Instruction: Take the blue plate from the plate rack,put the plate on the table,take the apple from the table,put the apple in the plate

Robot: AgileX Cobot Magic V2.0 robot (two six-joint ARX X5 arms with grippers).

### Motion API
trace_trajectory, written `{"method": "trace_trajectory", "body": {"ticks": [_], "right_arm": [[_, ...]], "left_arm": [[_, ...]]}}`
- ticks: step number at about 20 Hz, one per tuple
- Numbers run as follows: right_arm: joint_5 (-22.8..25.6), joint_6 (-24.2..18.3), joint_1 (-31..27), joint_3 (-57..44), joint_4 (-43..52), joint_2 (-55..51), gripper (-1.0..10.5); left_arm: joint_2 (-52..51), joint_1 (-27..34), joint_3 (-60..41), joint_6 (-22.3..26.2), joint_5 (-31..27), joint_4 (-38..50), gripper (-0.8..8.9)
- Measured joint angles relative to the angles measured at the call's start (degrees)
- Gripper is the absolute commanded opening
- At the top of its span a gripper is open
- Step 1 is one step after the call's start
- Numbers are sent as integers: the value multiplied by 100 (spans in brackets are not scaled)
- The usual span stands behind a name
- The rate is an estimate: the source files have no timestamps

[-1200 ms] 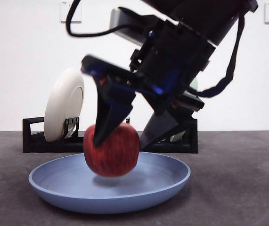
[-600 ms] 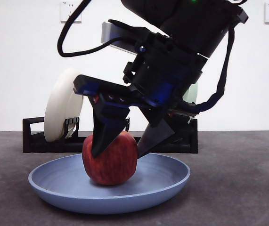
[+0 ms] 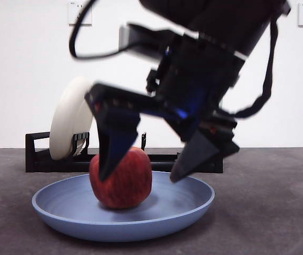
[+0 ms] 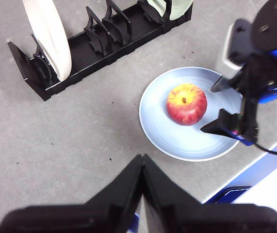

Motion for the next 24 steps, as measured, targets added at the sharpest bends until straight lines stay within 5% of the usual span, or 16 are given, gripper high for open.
{"method": "trace_trajectory", "body": {"ticks": [7, 10, 12, 20, 24], "right_arm": [[57, 275, 269, 48, -1113, -2026, 494], [455, 400, 282, 317, -2192, -2988, 271], [824, 435, 282, 610, -2959, -3541, -27], [2194, 437, 282, 2446, -5630, -4188, 0], [2415, 439, 282, 3158, -5904, -4181, 1]], "left_arm": [[0, 0, 0, 2, -378, -2, -8], [0, 0, 0, 4, -723, 0, -8], [0, 0, 0, 13, -857, 0, -8], [92, 0, 0, 31, -861, 0, -3], [249, 0, 0, 31, -861, 0, -3]]}}
